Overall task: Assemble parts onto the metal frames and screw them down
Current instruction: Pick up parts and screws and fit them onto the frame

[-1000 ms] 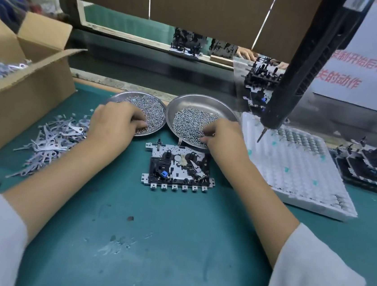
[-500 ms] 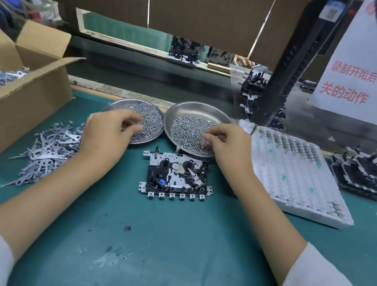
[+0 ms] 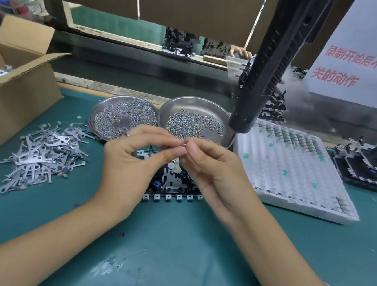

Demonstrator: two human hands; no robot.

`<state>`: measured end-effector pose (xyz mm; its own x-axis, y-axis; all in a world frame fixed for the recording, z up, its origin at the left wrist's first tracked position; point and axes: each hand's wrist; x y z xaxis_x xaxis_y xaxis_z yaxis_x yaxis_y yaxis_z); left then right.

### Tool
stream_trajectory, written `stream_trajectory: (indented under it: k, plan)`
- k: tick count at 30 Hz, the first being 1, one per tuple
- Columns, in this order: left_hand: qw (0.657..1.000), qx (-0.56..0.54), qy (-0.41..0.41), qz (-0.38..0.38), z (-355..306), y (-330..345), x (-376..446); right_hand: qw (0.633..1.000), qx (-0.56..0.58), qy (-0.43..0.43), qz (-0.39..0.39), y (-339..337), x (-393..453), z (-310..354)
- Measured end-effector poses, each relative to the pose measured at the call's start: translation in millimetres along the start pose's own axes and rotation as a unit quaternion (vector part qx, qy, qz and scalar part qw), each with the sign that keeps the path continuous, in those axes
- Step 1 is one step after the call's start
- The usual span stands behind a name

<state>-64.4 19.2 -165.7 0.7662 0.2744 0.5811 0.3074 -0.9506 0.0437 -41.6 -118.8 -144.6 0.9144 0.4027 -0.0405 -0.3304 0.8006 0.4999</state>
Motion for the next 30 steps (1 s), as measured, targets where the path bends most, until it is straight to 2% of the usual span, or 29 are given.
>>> stream_trajectory:
  k: [7,14,17,21,24,30]
  plan:
    - [0.998,-0.053,-0.011,0.004,4,-1,-1,1.0,0.025,0.007,0.005,1,1,-2]
    - [0.996,-0.075,-0.031,0.022,2,-2,0,1.0,-0.011,0.018,0.008,-5,1,1]
    - [0.997,-0.058,-0.03,0.049,0,-3,1,0.997,-0.047,0.056,0.036,-8,2,6]
    - [0.992,-0.059,0.008,0.108,-8,-5,1,0.989,-0.016,0.13,0.068,-13,2,11]
    - [0.992,-0.02,0.025,0.121,-12,-5,0,0.983,-0.033,0.147,0.101,-17,2,17]
    - [0.992,-0.011,-0.04,0.12,-18,-1,-3,0.981,-0.062,0.153,0.106,-20,-2,24]
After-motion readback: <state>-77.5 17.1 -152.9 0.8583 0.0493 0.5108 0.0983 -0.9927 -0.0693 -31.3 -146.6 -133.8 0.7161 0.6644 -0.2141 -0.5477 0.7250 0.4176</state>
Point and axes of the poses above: each hand's wrist, its own x-axis towards the middle knuckle, its own y-axis out of the palm, z = x × y, and after that the axes turned 2 degrees about -x, right-handed
